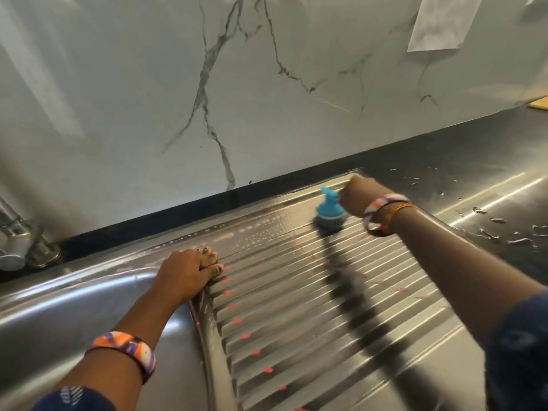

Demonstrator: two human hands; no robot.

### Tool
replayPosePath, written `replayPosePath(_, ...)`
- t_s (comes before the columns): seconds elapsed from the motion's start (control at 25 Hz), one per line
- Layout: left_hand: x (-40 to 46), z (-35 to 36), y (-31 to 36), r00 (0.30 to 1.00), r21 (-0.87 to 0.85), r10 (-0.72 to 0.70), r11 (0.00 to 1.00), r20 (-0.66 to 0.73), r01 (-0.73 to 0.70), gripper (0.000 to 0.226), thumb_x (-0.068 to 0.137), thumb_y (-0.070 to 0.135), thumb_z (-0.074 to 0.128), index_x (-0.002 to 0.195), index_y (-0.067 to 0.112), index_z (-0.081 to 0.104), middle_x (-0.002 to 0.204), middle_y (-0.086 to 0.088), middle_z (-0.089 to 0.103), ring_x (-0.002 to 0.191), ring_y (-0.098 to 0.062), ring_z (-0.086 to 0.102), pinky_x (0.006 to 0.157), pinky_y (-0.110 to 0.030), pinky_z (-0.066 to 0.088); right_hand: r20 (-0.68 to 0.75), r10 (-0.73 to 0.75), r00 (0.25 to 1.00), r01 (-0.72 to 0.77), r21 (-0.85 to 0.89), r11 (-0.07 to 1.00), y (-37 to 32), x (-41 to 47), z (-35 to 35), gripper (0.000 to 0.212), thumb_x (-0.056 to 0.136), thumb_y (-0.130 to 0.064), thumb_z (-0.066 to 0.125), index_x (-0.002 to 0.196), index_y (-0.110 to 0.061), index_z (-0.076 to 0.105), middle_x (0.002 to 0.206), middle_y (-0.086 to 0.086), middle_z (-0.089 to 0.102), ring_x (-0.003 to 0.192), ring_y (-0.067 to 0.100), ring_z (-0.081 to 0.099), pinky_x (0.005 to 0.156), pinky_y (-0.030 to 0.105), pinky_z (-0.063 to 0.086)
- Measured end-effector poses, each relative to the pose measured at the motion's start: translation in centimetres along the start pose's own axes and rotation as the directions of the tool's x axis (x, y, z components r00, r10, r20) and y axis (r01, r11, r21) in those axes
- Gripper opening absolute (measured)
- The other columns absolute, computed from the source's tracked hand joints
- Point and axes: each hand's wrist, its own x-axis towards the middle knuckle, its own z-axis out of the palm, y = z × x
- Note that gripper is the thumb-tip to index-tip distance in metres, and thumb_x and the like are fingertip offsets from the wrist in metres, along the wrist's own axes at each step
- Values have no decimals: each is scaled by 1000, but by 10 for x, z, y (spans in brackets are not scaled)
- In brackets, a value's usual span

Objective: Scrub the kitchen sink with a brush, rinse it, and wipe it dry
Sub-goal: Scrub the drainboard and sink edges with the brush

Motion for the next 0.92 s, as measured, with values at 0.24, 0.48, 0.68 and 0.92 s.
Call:
replayPosePath(0.24, 1, -17, -3, 985, 12, 147, 989, 95, -149, 26, 92, 31, 57, 111, 20, 71, 108, -4, 70, 100, -17, 62, 83, -21, 41, 61, -285, 957, 270, 174, 947, -82, -37, 51, 33, 95, -25, 46, 120, -10, 62, 107, 9, 66, 80, 14, 52, 76, 25, 44)
replayPosePath(0.48, -40, -14, -4, 984, -114, 150, 980, -101, -161, 36, 74, 47, 55, 82, 21, 78, 81, 2, 75, 79, -15, 67, 75, -28, 50, -94, 109, 990, -121, -131, 984, 44, -2, -12, 32, 94, -25, 50, 115, -3, 61, 110, 17, 65, 98, 32, 63, 78, 31, 46)
replayPosePath(0.68, -46, -1, -2, 976, -218, 83, 968, -200, -127, 18, 82, 23, 72, 96, 14, 77, 100, -2, 74, 95, -14, 65, 80, -20, 43, -84, 217, 973, -216, 25, 976, 45, 3, -14, 33, 94, -18, 49, 117, 5, 58, 114, 23, 63, 102, 35, 60, 82, 33, 45)
replayPosePath(0.92, -47, 6, -8, 982, -215, 72, 970, -172, -109, 25, 86, 17, 67, 109, 11, 72, 114, -4, 69, 107, -16, 63, 96, -20, 41, -14, -185, 983, 184, 209, 961, -94, -75, 49, 30, 94, -21, 49, 118, -7, 61, 113, 13, 66, 104, 26, 63, 91, 34, 48)
